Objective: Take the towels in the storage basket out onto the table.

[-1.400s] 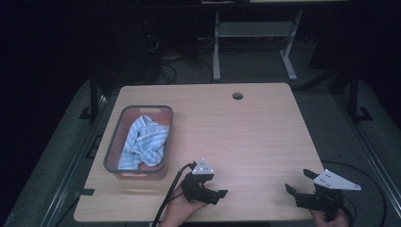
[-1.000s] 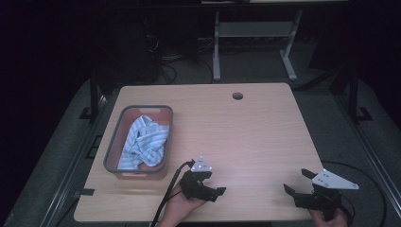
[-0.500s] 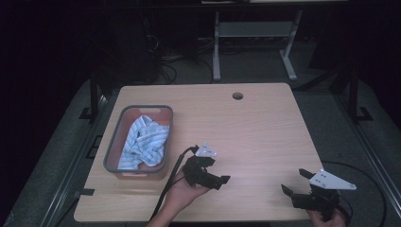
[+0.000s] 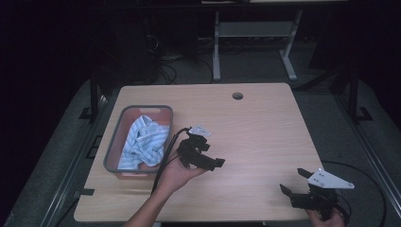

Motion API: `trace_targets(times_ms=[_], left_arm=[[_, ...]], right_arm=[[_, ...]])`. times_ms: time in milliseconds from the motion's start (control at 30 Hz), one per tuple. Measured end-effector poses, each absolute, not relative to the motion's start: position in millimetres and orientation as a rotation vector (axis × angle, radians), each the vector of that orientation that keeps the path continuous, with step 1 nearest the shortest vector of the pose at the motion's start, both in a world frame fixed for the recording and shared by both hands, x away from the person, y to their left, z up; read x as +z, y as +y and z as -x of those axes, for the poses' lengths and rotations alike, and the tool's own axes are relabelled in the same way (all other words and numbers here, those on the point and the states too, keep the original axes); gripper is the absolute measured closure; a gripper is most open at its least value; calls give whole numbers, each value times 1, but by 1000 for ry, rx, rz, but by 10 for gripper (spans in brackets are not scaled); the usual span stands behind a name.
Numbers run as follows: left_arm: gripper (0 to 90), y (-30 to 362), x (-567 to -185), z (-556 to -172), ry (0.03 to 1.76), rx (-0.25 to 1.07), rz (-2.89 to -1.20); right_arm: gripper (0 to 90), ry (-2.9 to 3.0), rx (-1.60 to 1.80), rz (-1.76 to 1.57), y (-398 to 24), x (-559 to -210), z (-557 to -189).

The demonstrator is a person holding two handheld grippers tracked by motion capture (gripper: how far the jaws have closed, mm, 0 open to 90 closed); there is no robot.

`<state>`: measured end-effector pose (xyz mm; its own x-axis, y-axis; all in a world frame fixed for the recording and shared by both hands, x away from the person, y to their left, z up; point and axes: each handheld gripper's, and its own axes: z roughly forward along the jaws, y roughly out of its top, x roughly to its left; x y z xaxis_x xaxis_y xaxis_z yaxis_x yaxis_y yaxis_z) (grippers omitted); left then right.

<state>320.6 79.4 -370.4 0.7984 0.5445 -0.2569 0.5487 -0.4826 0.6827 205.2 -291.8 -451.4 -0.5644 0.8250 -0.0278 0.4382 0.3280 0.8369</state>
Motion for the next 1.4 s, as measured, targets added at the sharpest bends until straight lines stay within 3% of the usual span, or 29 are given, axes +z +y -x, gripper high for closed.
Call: trace_targets(times_ms=[667,1400], left_arm=[[211,133,-343,-365,922,-127,-2084],[211,191,-329,-373,1128,43,-2069]], right_arm=[[140,2152,1140,-1074,-287,-448,-205],[140,2171,1134,-1074,-285,-447,-205]])
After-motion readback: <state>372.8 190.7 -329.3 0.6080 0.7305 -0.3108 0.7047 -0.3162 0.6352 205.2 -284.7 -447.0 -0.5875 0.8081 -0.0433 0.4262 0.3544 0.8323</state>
